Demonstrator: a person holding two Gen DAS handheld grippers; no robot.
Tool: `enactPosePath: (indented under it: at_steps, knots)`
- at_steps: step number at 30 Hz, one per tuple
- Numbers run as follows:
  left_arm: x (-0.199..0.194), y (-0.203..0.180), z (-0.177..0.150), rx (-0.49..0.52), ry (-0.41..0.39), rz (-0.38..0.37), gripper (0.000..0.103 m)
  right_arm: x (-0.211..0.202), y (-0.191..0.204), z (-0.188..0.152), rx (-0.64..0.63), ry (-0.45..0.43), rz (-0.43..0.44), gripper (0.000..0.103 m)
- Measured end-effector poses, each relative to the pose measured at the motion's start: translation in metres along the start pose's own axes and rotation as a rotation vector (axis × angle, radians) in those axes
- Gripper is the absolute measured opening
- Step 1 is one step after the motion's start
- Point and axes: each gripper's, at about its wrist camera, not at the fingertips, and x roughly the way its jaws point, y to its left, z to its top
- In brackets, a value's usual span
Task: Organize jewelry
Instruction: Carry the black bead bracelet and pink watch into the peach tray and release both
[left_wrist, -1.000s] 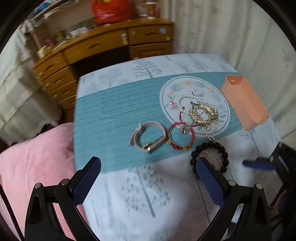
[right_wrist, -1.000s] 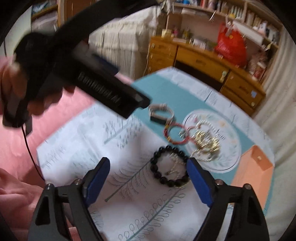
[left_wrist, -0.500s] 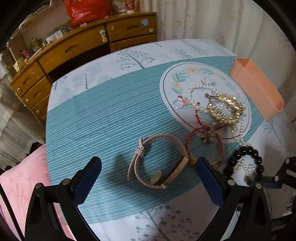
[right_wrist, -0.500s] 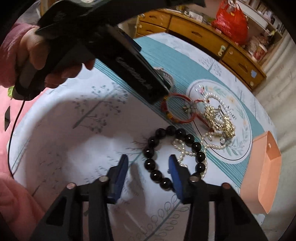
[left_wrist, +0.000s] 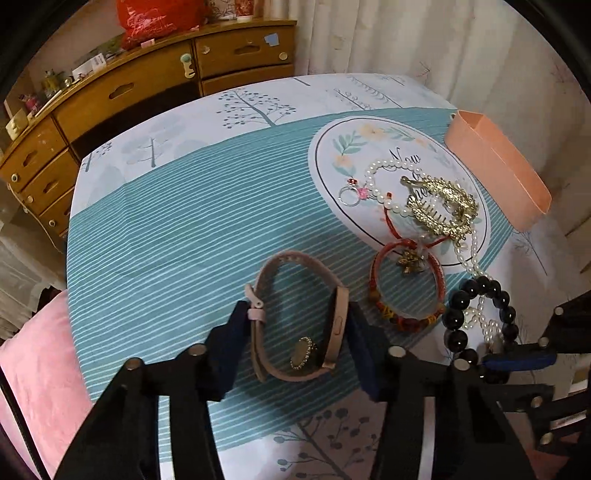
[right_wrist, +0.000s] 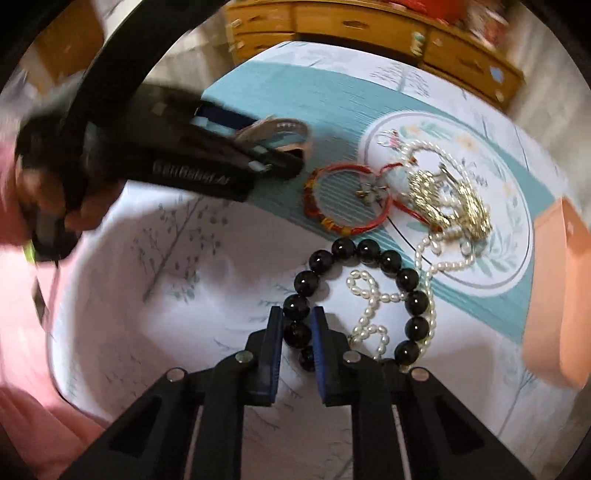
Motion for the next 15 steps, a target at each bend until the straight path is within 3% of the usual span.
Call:
enactPosePath:
  at_steps: [3, 6, 15]
  knots:
    - [-0.002, 0.005, 0.001, -0.035, 0.008, -0.011, 0.033, -0.016, -0.009, 0.003, 0.113, -0.044, 0.056, 0.015]
    - [-0.003, 0.007, 0.001, -0.062, 0.012, -0.012, 0.029, -0.035, -0.018, 0.009, 0.182, -0.105, 0.09, 0.015]
    - [-0.031, -0.005, -0.003, -0.148, 0.003, 0.039, 0.028, -0.093, -0.043, 0.023, 0.251, -0.264, 0.138, 0.015]
